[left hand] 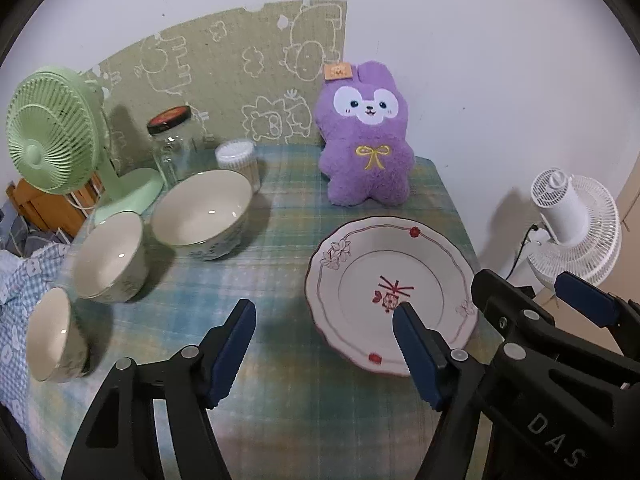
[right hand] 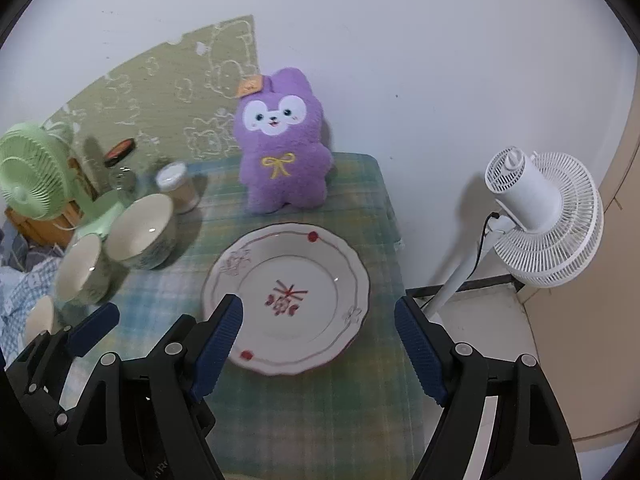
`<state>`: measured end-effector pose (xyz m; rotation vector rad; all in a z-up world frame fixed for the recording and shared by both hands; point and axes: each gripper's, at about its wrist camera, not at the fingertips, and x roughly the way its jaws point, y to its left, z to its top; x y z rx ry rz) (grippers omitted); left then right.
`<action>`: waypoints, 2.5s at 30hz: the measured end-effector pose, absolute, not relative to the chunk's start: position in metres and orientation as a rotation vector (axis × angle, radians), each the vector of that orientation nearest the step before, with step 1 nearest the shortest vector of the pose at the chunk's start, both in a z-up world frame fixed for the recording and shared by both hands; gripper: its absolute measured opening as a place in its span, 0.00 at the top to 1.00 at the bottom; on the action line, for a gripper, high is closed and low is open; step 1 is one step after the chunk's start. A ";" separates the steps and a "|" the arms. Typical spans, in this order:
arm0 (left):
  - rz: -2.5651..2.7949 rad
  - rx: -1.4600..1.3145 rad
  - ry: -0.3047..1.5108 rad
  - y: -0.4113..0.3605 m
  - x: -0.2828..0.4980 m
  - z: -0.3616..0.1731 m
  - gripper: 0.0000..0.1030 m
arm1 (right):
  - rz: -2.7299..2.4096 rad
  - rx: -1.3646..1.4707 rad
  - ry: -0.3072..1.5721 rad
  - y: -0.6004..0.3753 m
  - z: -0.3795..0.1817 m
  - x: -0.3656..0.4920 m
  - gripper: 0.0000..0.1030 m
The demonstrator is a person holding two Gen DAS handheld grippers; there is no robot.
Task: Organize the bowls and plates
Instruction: 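Move both grippers toward the white red-flower plate's rim, then close both grippers on the rim of the white red-flower plate, then lift the red-flower plate with both grippers and carry it to the yellow stack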
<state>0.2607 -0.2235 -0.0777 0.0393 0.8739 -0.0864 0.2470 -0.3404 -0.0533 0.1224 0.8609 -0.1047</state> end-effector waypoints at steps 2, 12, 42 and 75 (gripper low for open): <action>-0.082 0.043 0.878 -0.230 0.269 -0.088 0.30 | -0.110 0.129 0.862 -0.345 -0.063 0.255 0.21; -0.067 0.045 0.901 -0.243 0.298 -0.122 0.33 | -0.116 0.152 0.866 -0.358 -0.100 0.286 0.21; -0.023 0.157 1.007 -0.252 0.334 -0.157 0.53 | -0.103 0.182 0.988 -0.367 -0.150 0.323 0.42; -0.020 0.153 1.044 -0.231 0.308 -0.154 0.63 | -0.153 0.188 1.045 -0.348 -0.148 0.299 0.46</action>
